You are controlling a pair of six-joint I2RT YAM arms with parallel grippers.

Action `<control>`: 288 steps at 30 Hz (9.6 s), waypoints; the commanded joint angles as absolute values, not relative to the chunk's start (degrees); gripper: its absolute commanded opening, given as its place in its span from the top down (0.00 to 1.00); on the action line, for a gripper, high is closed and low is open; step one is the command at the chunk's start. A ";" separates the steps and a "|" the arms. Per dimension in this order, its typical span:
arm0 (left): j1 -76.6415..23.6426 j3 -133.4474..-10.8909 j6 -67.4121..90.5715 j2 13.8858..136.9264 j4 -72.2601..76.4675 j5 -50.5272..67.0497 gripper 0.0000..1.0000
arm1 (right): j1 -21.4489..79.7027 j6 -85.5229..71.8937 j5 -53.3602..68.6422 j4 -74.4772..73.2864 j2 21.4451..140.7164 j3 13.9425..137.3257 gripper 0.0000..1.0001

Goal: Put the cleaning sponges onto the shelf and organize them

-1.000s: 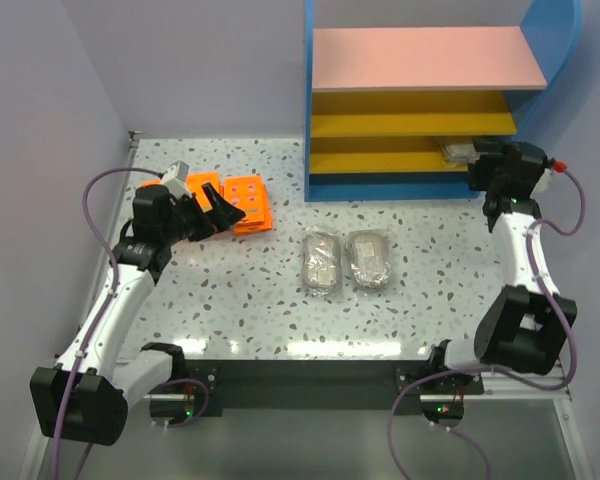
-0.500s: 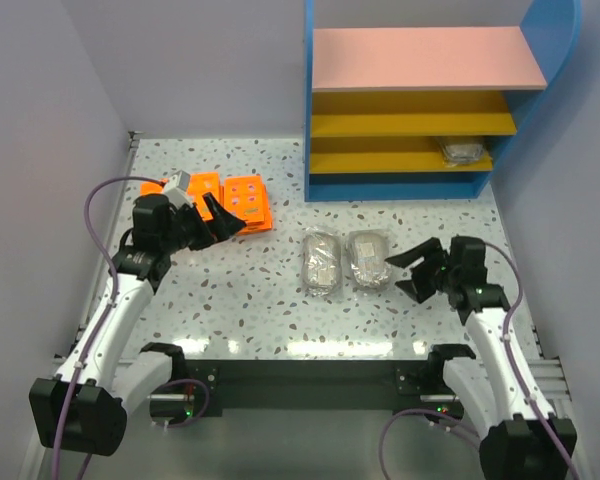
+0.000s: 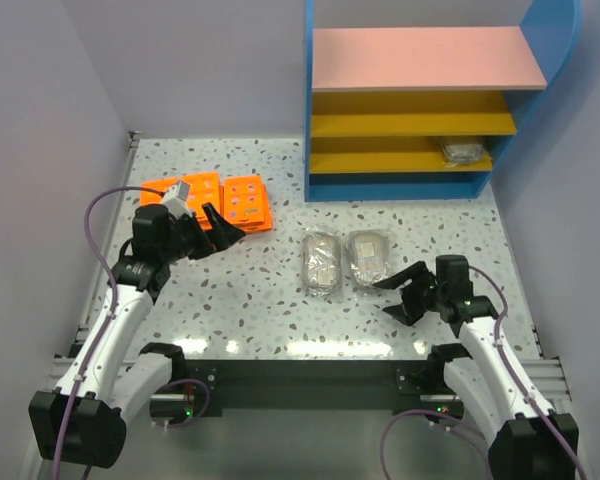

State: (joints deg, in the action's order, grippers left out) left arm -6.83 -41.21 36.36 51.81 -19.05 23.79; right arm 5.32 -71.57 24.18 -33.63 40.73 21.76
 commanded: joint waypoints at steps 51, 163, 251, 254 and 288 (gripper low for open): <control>-6.94 -45.17 33.40 57.39 -17.67 23.12 0.01 | 2.73 -72.95 12.65 6.58 68.55 51.76 1.00; -15.38 -36.21 37.09 55.64 -14.94 23.56 1.00 | 58.36 -104.04 -26.18 -7.03 66.97 32.08 0.21; -15.29 -45.88 31.91 55.81 -24.78 19.69 1.00 | 28.13 -85.86 -28.03 9.39 76.72 55.10 1.00; -15.29 -46.58 31.82 56.07 -25.14 19.60 1.00 | 28.04 -86.65 -29.26 10.90 82.25 58.61 1.00; -15.21 -51.42 33.05 61.88 -23.82 17.67 1.00 | 29.00 -92.64 -30.50 7.91 99.06 73.83 0.47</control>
